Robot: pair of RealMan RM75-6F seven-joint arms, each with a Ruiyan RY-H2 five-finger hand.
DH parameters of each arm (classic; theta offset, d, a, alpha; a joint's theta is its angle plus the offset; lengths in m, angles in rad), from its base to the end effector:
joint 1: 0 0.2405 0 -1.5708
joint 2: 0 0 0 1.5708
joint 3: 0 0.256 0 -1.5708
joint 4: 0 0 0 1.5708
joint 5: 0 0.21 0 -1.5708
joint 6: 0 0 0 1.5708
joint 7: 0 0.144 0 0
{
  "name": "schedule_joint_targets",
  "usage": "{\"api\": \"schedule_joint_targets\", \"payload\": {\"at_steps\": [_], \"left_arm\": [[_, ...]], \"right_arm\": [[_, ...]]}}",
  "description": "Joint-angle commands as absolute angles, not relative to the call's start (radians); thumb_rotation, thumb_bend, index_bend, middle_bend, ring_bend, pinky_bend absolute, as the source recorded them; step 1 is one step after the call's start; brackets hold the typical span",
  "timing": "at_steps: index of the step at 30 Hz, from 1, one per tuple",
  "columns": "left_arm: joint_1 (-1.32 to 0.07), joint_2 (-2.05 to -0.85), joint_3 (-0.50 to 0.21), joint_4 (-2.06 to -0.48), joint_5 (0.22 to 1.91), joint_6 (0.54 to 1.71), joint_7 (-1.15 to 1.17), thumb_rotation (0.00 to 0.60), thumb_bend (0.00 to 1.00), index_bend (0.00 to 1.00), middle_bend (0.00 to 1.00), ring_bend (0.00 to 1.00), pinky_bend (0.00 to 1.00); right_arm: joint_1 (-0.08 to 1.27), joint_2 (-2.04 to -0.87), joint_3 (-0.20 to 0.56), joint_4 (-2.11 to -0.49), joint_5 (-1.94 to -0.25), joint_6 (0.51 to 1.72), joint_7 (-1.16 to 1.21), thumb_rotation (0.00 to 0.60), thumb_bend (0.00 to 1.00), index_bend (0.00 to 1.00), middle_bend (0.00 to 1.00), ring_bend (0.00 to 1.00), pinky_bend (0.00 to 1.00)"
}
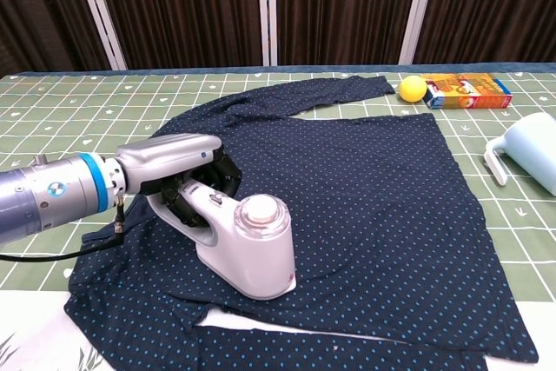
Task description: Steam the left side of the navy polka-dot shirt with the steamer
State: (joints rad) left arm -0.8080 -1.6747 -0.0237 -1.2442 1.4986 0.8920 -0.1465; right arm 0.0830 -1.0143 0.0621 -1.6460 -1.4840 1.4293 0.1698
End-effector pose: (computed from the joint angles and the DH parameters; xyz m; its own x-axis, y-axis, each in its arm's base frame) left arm -0.1418 0.3198 -0.0745 0.4148 0.4201 0.8072 0.7987 -0.5930 -0.1018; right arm -0.3160 -0.1829 0.1852 0.2992 -0.0394 0.9534 -0.9538 0.0150 0.2999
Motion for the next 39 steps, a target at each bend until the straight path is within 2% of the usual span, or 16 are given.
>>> {"api": "schedule_joint_targets", "payload": {"at_steps": [1, 26, 39], "left_arm": [[-0.801, -1.677, -0.021, -1.233, 1.500, 0.900, -0.152, 0.600, 0.00, 0.88, 0.81, 0.81, 1.00], [-0.757, -1.652, -0.036, -1.132, 1.460, 0.919, -0.200, 0.600, 0.00, 0.88, 0.81, 0.81, 1.00], [-0.755, -1.650, -0.037, -1.134, 1.469, 0.919, -0.206, 0.600, 0.00, 0.88, 0.81, 0.81, 1.00]], "right_arm": [[0.083, -1.014, 0.061, -1.647, -1.486, 1.430, 0.170, 0.600, 0.00, 0.00, 0.00, 0.00, 0.00], [0.082, -1.015, 0.055, -1.654, -1.499, 1.434, 0.160, 0.600, 0.00, 0.00, 0.00, 0.00, 0.00], [0.082, -1.015, 0.055, -1.656, -1.500, 1.436, 0.159, 0.600, 0.00, 0.00, 0.00, 0.00, 0.00]]}}
